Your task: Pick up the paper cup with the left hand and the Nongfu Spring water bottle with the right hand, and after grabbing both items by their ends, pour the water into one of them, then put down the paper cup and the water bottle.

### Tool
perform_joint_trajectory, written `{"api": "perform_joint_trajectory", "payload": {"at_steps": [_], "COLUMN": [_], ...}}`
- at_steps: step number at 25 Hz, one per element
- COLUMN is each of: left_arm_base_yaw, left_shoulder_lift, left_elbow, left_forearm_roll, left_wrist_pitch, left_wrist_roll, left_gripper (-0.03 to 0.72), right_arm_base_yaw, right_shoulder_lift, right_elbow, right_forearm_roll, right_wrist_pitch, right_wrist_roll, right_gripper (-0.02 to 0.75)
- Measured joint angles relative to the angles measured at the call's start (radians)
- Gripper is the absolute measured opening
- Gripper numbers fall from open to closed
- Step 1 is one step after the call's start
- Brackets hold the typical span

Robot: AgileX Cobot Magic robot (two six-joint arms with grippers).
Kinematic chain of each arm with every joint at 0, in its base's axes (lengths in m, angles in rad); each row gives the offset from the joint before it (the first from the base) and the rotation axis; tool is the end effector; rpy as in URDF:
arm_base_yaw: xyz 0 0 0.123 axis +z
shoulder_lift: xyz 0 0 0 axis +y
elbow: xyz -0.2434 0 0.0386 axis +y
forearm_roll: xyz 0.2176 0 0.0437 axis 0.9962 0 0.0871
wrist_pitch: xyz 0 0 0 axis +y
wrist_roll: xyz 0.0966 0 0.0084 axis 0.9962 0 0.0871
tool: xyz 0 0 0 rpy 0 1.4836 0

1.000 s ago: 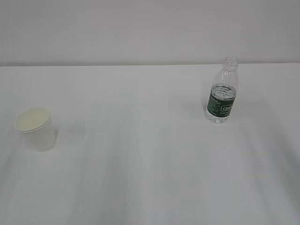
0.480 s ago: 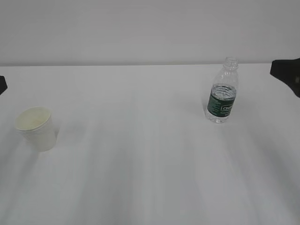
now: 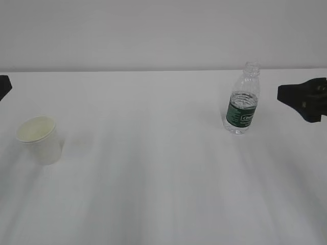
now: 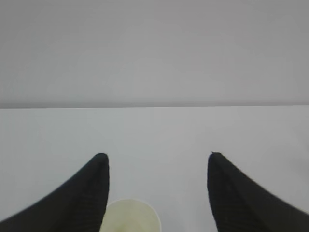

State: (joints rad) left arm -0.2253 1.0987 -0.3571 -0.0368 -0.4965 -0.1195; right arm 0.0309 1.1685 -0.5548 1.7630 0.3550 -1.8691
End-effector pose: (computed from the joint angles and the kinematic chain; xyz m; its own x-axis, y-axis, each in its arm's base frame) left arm 0.2045 -0.0451 0.2273 -0.1830 -0.1132 -0.9766 0.1809 0.9725 -0.1467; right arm 0.2240 0.0401 0.2324 -0.4067 -0.1005 -0.9080 -0.3749 0.9247 0.0655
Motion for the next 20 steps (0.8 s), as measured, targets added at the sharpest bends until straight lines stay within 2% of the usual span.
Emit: {"api": "perform_joint_trajectory", "payload": {"at_steps": [11,17,20], "left_arm_base_yaw": [0.000,0.000,0.000], "left_shoulder_lift": [0.039,0.039,0.039], "left_elbow": [0.000,0.000,0.000], "left_forearm_roll": [-0.003,-0.003,-0.003], "left_wrist_pitch": [-0.042,-0.044,-0.044], "left_wrist_roll": [0.000,-0.002,-0.002], "left_gripper": [0.460,0.460,0.452], "right_arm_base_yaw": [0.000,-0.002,-0.035], "right_shoulder_lift": [0.139,0.139,0.139], "right_elbow": [0.000,-0.002,-0.002], "right_forearm_roll": [0.000,0.000,0.000], "right_wrist_pitch": [0.086,0.060,0.060], "right_wrist_roll": [-0.010,-0.012,-0.015], "right_gripper": [0.573,0.566,0.538]}}
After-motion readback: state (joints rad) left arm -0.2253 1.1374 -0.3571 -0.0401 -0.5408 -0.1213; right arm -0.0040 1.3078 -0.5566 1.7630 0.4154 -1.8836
